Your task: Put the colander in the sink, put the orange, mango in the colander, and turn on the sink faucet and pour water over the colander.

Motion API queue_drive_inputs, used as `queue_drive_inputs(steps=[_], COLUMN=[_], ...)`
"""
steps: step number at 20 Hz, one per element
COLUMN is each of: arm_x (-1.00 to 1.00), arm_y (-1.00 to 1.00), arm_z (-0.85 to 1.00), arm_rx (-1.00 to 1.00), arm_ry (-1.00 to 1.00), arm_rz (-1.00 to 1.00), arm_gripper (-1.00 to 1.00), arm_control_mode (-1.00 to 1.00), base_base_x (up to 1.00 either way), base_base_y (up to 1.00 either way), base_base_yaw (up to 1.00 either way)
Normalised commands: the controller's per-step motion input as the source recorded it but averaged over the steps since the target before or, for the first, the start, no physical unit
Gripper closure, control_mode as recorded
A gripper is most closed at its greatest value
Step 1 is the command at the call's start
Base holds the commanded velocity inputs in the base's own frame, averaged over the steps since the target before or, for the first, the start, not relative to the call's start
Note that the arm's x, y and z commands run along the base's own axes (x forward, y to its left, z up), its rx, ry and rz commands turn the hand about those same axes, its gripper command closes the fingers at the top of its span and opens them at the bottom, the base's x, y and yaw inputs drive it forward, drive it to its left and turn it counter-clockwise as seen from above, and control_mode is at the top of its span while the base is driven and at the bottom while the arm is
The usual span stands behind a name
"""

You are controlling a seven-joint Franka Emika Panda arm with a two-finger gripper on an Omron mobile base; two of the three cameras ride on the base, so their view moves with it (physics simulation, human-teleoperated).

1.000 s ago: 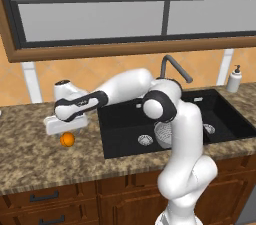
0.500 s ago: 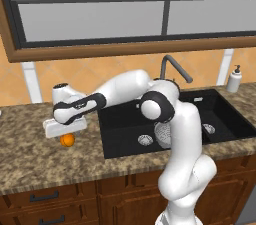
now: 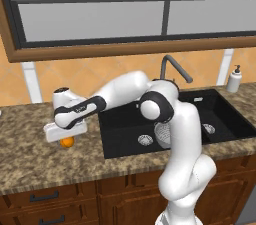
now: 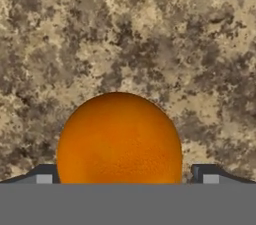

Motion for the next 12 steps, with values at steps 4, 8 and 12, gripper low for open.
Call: queue_drive_inputs(steps=[4, 8, 12], arm_x=[-0.02, -0.15, -0.24], arm_y=[-0.10, -0.31, -0.54], arm_z=[-0.18, -0.04, 0.22], arm_rx=[0.00, 0.00, 0.00], arm_ry=[0.00, -0.06, -0.22], arm_rz=[0.00, 0.00, 0.00], arm_gripper=[1.00, 1.00, 1.00], arm_control_mode=[-1.00, -1.00, -1.00], base_base_x=[0.00, 0.00, 0.00], base_base_y=[0.00, 0.00, 0.00], base_base_yaw=[0.00, 0.00, 0.00])
